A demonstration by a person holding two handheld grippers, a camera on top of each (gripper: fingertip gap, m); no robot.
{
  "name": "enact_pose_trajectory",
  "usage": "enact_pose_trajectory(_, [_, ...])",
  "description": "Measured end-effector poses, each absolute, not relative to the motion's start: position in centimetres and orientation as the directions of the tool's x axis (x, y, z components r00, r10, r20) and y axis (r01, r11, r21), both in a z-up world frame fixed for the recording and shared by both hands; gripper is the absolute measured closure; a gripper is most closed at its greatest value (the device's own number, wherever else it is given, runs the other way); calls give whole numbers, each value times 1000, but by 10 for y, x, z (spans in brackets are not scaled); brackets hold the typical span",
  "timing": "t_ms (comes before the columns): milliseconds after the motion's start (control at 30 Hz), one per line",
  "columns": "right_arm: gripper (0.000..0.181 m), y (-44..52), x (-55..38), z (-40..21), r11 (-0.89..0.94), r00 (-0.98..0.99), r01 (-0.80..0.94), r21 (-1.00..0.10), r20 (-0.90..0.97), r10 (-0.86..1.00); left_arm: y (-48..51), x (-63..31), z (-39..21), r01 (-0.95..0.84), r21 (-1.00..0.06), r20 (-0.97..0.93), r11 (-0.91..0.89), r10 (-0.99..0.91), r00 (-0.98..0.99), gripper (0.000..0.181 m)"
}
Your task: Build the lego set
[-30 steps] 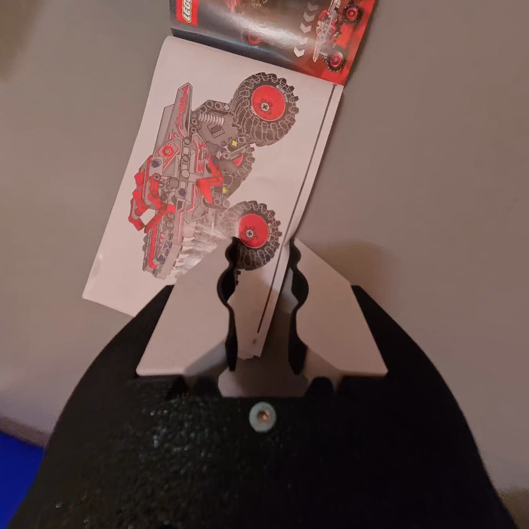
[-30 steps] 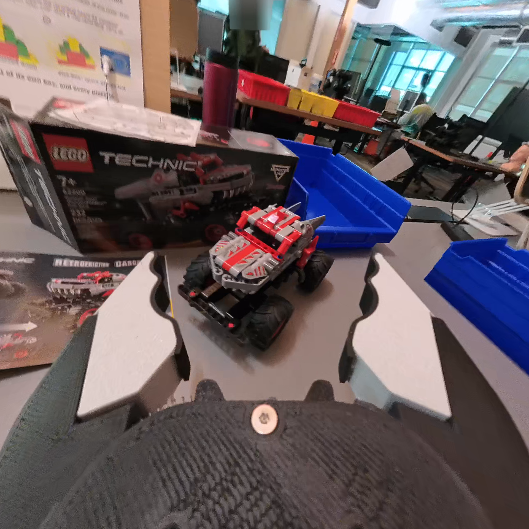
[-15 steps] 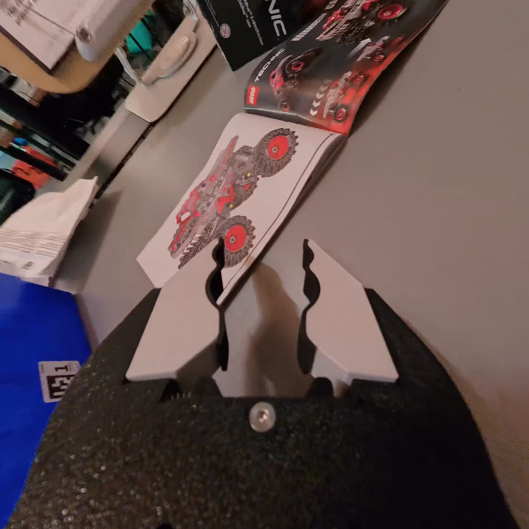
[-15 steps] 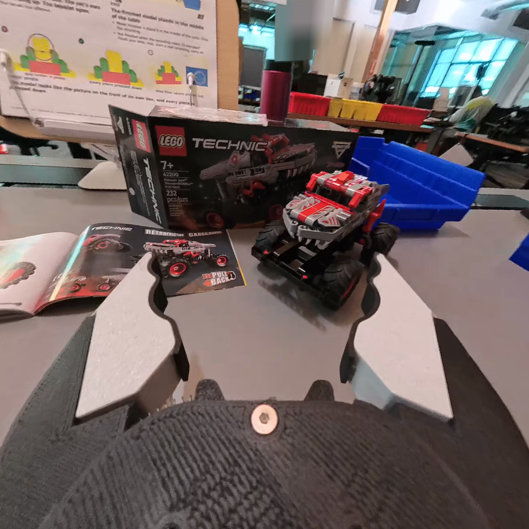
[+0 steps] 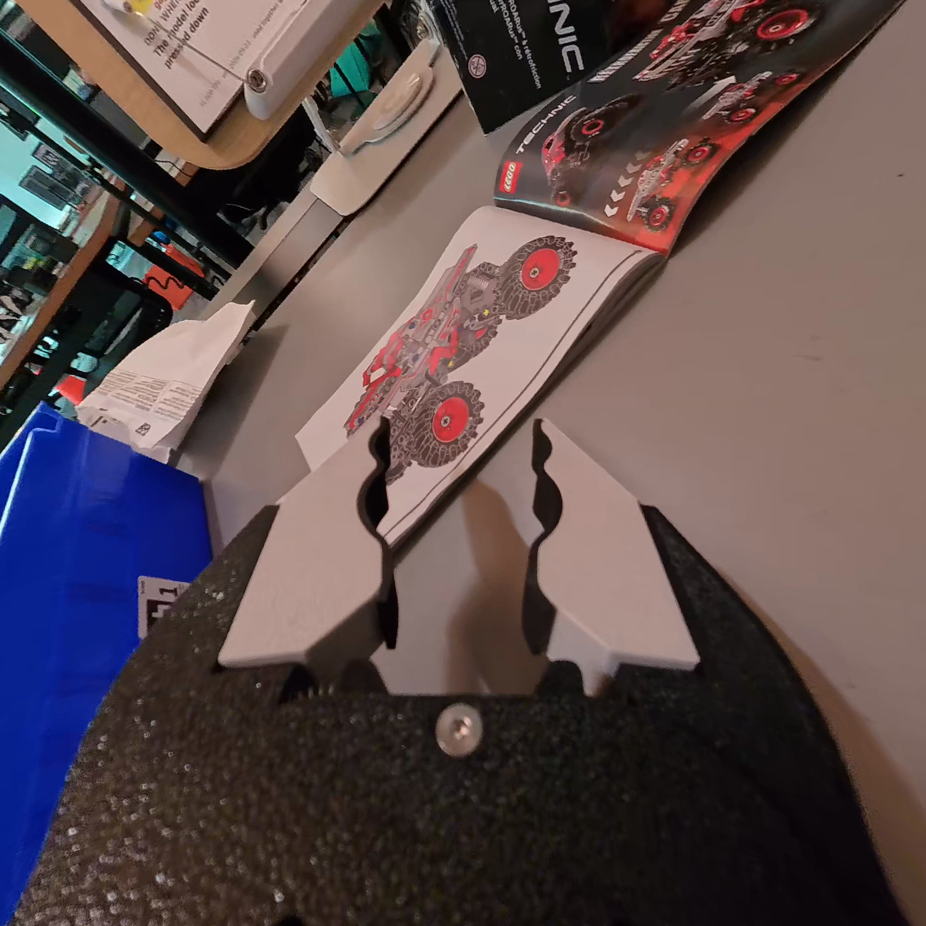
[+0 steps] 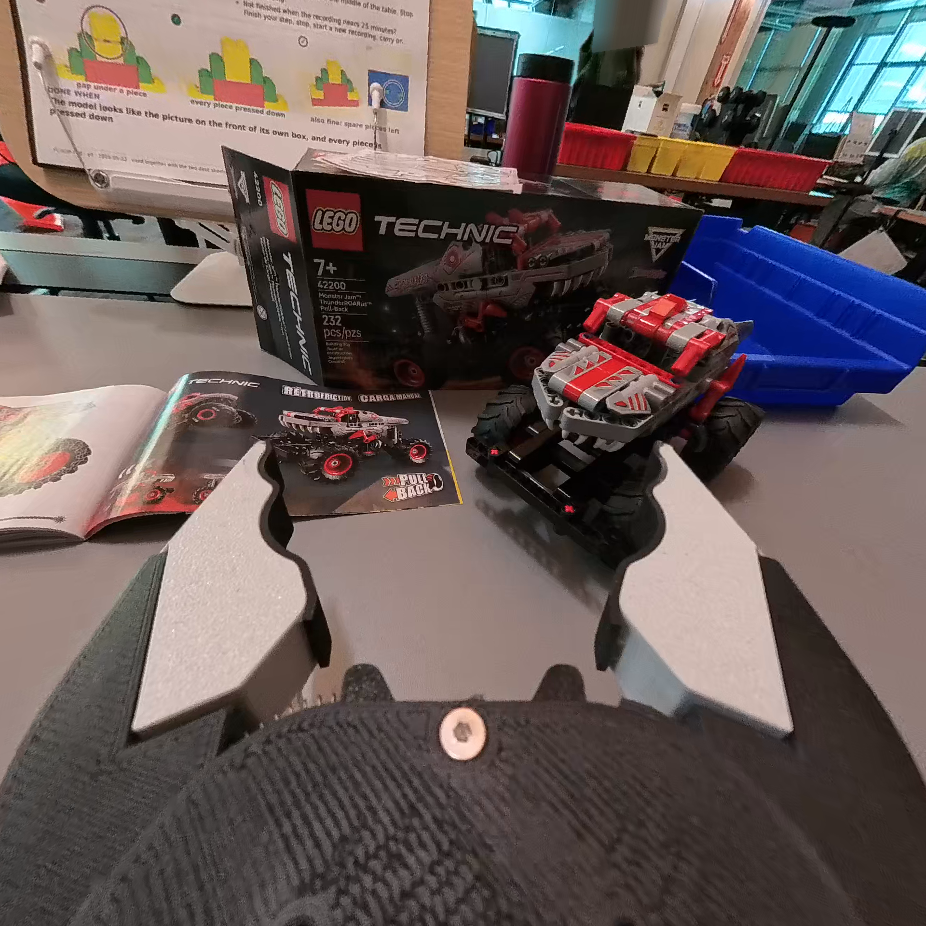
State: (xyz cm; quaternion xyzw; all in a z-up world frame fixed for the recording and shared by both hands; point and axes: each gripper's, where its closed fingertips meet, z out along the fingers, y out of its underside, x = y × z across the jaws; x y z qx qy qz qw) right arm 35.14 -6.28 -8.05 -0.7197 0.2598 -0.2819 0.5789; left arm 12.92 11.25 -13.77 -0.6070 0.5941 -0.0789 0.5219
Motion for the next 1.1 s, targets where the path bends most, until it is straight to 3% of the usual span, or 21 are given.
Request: enact_pose_trajectory(1100, [44,-58,356,-85,-207,774,-65,-976,81,-628,115,126,-128,-615,-735,-566,285,-757,326,131])
